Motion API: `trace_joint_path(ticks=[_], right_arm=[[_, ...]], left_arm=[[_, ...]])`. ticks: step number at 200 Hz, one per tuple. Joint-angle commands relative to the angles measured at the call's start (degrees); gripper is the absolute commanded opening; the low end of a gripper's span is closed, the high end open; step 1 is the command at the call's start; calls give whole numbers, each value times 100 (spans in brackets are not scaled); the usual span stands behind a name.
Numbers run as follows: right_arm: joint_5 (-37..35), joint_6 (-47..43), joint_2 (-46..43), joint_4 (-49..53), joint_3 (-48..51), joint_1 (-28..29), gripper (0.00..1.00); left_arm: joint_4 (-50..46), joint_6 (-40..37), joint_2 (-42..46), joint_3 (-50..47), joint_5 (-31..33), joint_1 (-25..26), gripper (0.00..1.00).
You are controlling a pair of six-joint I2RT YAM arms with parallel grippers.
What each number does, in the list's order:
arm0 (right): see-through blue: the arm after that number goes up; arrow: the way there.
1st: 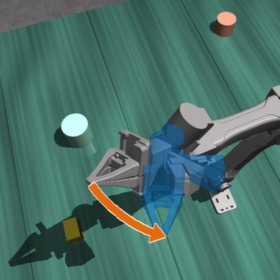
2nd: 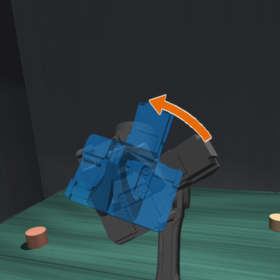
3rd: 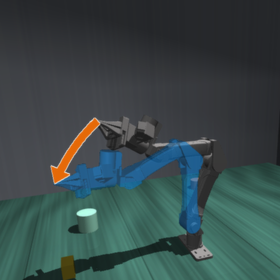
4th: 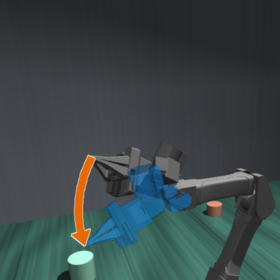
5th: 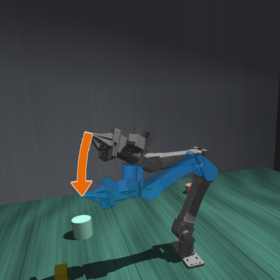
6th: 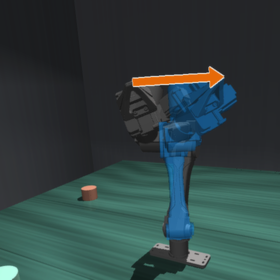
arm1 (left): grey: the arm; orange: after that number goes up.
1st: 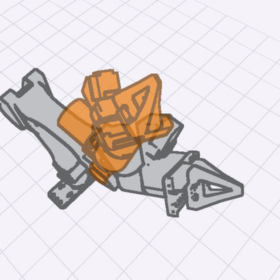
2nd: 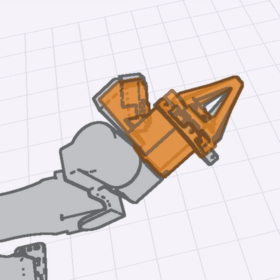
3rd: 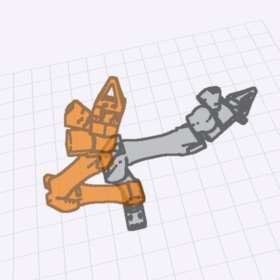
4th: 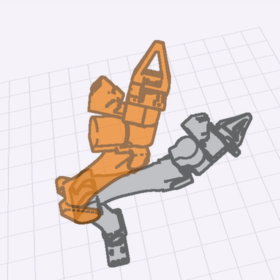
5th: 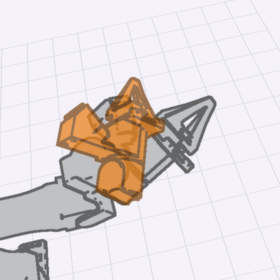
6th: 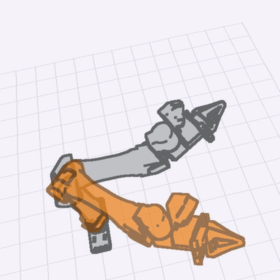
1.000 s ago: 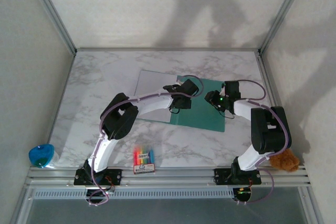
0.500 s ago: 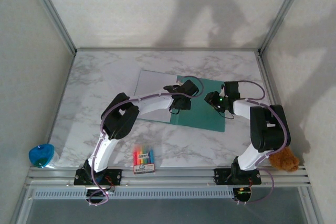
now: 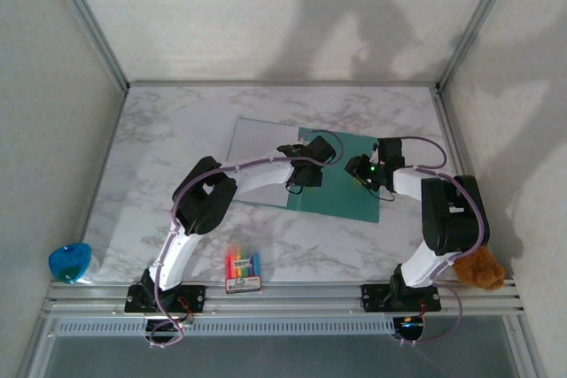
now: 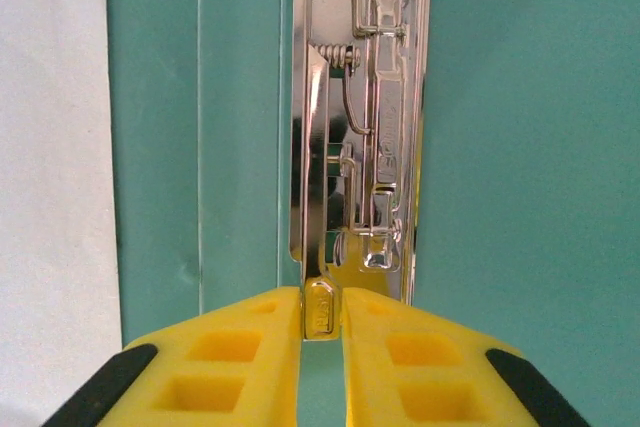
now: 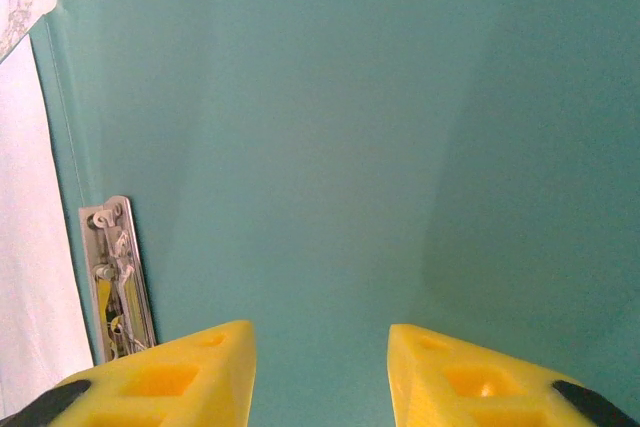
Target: Put the files into the folder
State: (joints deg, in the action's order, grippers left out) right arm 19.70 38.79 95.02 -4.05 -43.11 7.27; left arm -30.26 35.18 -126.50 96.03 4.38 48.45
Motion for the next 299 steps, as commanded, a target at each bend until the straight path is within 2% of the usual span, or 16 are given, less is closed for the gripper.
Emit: trace_joint_path(ticks=[1, 123, 166, 299], right_arm=[[90, 57, 77, -25, -125, -41, 39], [263, 338, 258, -245, 257, -34, 38], [300, 497, 362, -528, 513, -15, 37], [283, 570, 605, -507, 383, 258, 36]], left_arm=[[-182, -6, -156, 197, -37, 33, 18], [-281, -151, -319, 373, -210, 32, 9], [-240, -160, -349, 283, -294, 41, 10], [202, -60, -675, 82, -593, 192, 8]])
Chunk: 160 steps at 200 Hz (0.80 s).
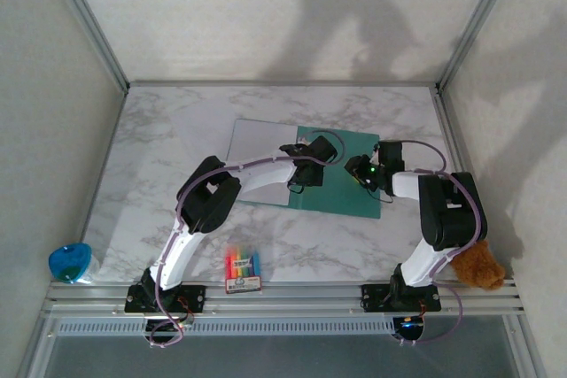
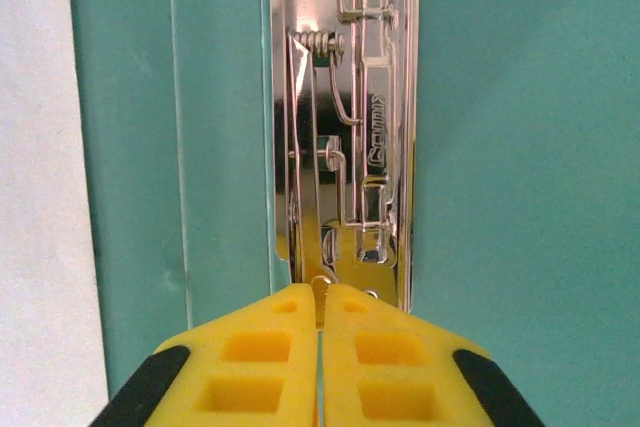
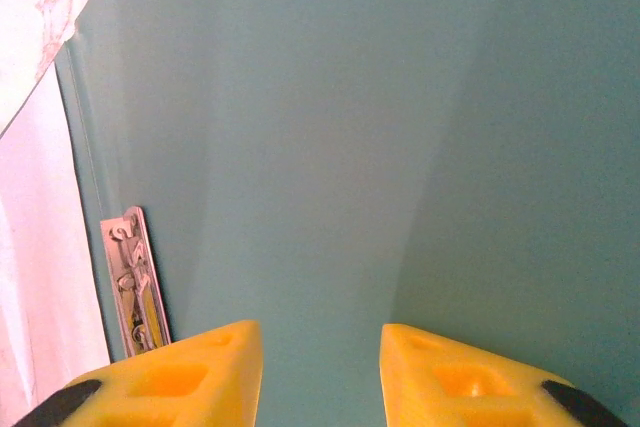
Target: Put the files into the folder
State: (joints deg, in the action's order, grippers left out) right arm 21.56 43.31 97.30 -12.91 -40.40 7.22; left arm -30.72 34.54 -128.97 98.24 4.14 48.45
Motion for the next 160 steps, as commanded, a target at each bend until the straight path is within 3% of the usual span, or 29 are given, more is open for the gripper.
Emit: trace_joint_path(ticks=[1, 28, 116, 160], right_arm=[[100, 117, 378, 382, 112, 267, 36], [79, 137, 374, 320, 138, 286, 36], [72, 122, 430, 421, 41, 297, 36], [33, 24, 387, 566, -19, 294, 36]], left_arm=[[249, 6, -428, -143, -575, 192, 8], [306, 11, -369, -131, -668, 200, 8], [-438, -114, -32, 396, 86, 60, 8], [-620, -167, -41, 676, 166, -106, 9]])
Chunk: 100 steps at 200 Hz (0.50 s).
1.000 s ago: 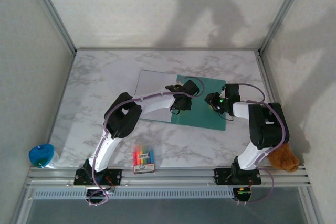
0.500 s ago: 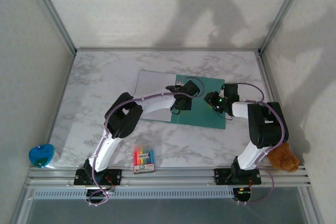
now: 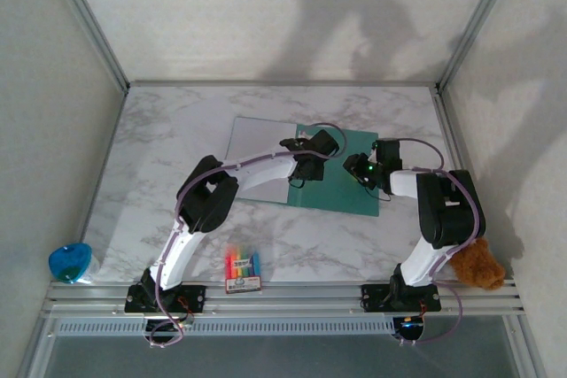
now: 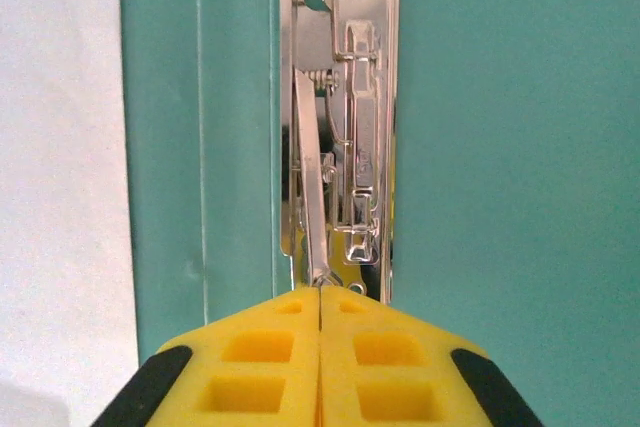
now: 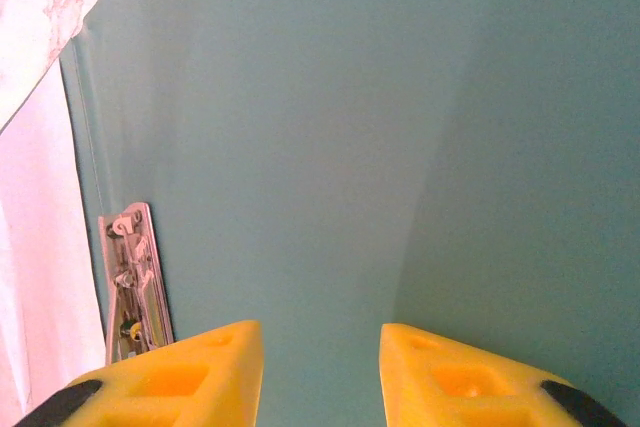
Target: Put the files into the folder
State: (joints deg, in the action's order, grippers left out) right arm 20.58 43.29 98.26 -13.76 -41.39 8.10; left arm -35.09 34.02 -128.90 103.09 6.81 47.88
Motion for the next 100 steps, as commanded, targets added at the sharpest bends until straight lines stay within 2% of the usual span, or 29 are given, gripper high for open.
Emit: trace_joint_path(ticks=[1, 47, 76, 100], right_arm=[[131, 20, 286, 658, 74, 204, 36], [68, -89, 218, 813, 19, 198, 36], [47, -118, 178, 848, 4, 189, 36], [18, -186, 137, 955, -34, 191, 36]], left_arm=[[-187, -115, -47, 206, -101, -54, 9], [-429, -202, -69, 675, -13, -234, 13], [-515, -220, -15, 899, 39, -270, 21], [-573, -238, 53, 1043, 65, -279, 32]])
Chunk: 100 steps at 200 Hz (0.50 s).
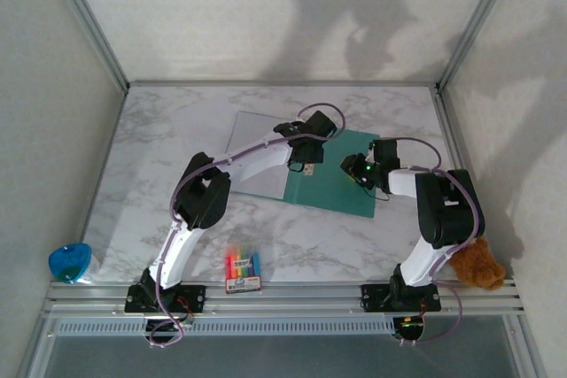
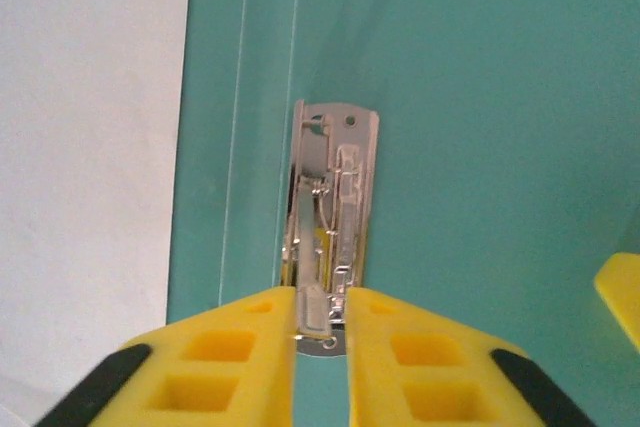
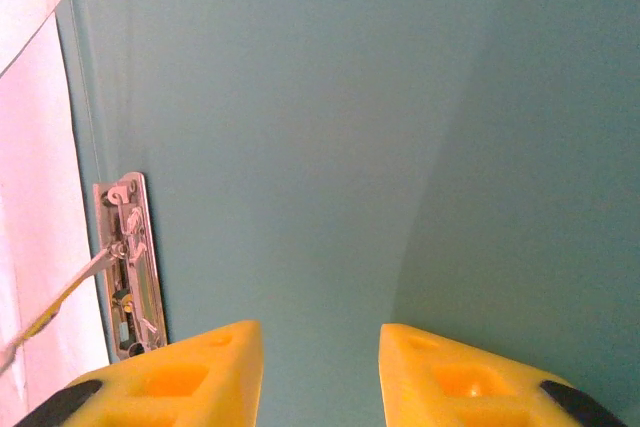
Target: Put the files into the folder
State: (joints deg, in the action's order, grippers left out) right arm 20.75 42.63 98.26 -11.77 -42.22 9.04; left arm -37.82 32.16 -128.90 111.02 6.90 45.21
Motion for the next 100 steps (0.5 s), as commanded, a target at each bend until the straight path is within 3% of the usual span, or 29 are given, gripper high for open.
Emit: trace_joint_path(ticks=[1, 36, 56, 100], right_arm=[[-9, -126, 130, 760, 48, 97, 36], [-168, -295, 47, 1028, -47, 37, 36], [-227, -381, -35, 1138, -84, -21, 36], [-260, -615, -62, 1370, -227, -202, 36]], left_arm=[[-302, -52, 51, 256, 61, -12, 32], [-346, -48, 299, 234, 245, -13, 44], [-253, -46, 515, 23, 255, -12, 44], [302, -114, 1022, -944, -44, -12, 32]])
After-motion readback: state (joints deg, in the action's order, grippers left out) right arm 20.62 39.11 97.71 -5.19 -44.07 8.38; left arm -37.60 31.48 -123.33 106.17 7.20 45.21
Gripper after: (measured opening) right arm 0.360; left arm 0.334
